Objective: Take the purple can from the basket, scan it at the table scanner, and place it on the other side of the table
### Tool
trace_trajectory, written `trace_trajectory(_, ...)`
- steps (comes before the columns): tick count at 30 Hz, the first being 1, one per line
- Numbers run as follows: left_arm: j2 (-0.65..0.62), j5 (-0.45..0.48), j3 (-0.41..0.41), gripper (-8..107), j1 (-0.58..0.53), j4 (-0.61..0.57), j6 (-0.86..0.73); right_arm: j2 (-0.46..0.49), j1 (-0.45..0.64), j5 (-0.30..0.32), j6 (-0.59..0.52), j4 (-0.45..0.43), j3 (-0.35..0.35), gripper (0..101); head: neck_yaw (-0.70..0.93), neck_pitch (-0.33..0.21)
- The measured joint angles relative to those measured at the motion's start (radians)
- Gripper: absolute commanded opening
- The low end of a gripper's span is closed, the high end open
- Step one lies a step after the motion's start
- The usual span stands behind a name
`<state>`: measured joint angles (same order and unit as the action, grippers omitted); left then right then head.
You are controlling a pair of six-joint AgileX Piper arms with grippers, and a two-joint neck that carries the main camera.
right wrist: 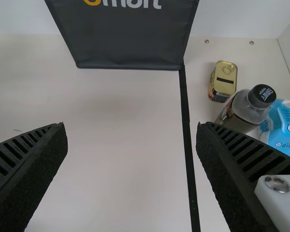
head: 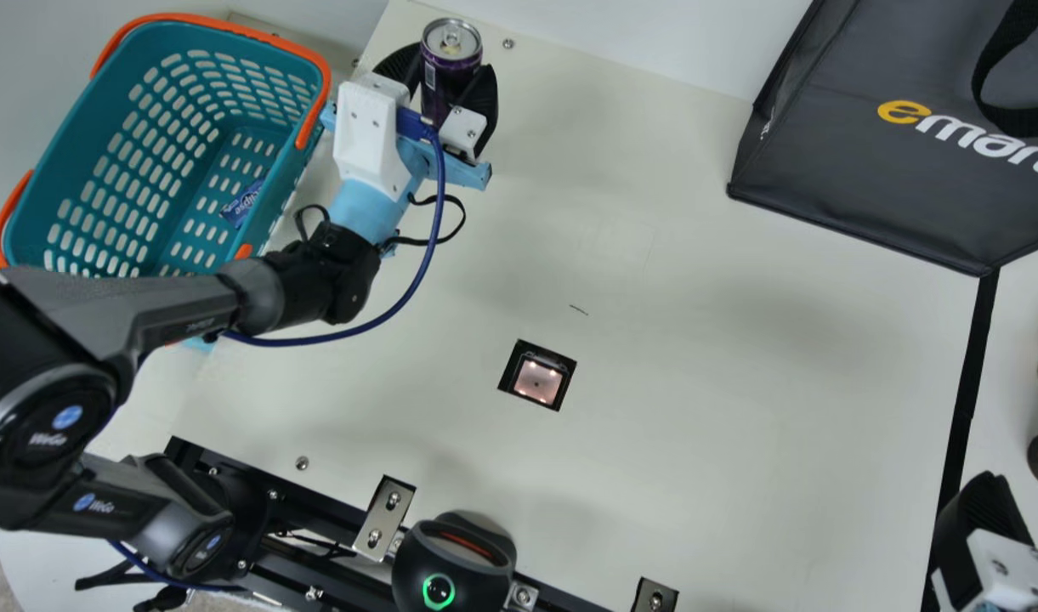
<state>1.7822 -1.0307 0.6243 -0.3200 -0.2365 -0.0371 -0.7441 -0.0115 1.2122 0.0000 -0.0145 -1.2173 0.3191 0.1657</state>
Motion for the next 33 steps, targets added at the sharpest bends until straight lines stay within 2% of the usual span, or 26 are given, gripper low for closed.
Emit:
trace_trajectory(17,0.161,-0.141,0.074,-8,0.015,0.013,0.037,0.000,0.000,0.000,0.000,0.000,0.000,95,0.000,0.000)
trace_trajectory(33,0.256,-0.142,0.182,-8,0.035,0.035,0.066,0.000,0.000,0.000,0.000,0.000,0.000,95,0.000,0.000)
